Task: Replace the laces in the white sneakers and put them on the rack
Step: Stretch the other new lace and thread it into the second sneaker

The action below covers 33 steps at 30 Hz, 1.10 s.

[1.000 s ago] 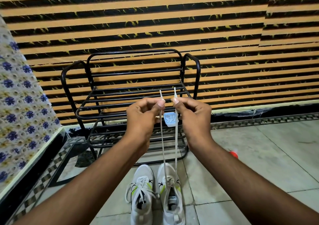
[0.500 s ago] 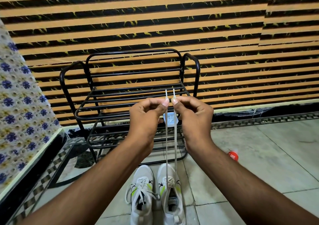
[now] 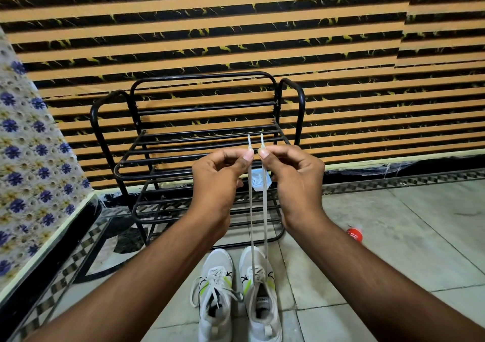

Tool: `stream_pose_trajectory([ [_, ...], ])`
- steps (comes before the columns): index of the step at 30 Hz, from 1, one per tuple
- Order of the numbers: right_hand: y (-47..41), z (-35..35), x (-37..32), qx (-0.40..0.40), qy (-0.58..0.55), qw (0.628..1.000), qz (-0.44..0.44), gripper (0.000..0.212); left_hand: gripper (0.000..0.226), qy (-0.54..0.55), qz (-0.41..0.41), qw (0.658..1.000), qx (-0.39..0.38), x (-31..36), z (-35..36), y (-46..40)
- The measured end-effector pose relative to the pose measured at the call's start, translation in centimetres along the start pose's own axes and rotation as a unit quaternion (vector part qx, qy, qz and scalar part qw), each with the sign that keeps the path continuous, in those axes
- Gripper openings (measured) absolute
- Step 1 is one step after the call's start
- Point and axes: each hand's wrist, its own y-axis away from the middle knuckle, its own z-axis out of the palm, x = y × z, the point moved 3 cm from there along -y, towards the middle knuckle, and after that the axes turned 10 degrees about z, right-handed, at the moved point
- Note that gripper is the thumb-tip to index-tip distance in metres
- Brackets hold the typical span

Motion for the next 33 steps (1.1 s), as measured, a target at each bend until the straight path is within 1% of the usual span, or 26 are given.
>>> stream_pose_trajectory([
  [8,0.03,0.11,0.07,-0.002,0.002,1.0,0.004,0.007,0.003,-0.007,0.004,1.0,-0.001,-0.18,-0.25,-0.13],
  [19,0.24,0.36,-0.09,-0.006,0.001,1.0,0.002,0.007,0.002,-0.003,0.041,0.999,-0.007,-0.03,-0.33,0.25],
  [23,0.27,0.29,-0.14,-0.004,-0.014,1.0,0.002,0.007,0.002,0.012,0.033,0.999,0.003,0.09,-0.28,0.4],
  [29,0.24,0.21,-0.11,-0.007,0.002,1.0,-0.001,0.008,0.003,0.0,0.039,0.999,-0.001,0.15,-0.2,0.7],
  [33,0.21,0.14,0.15,-0.005,-0.015,1.0,-0.003,0.009,0.003,-0.007,0.037,0.999,0.01,-0.11,-0.45,0.77],
])
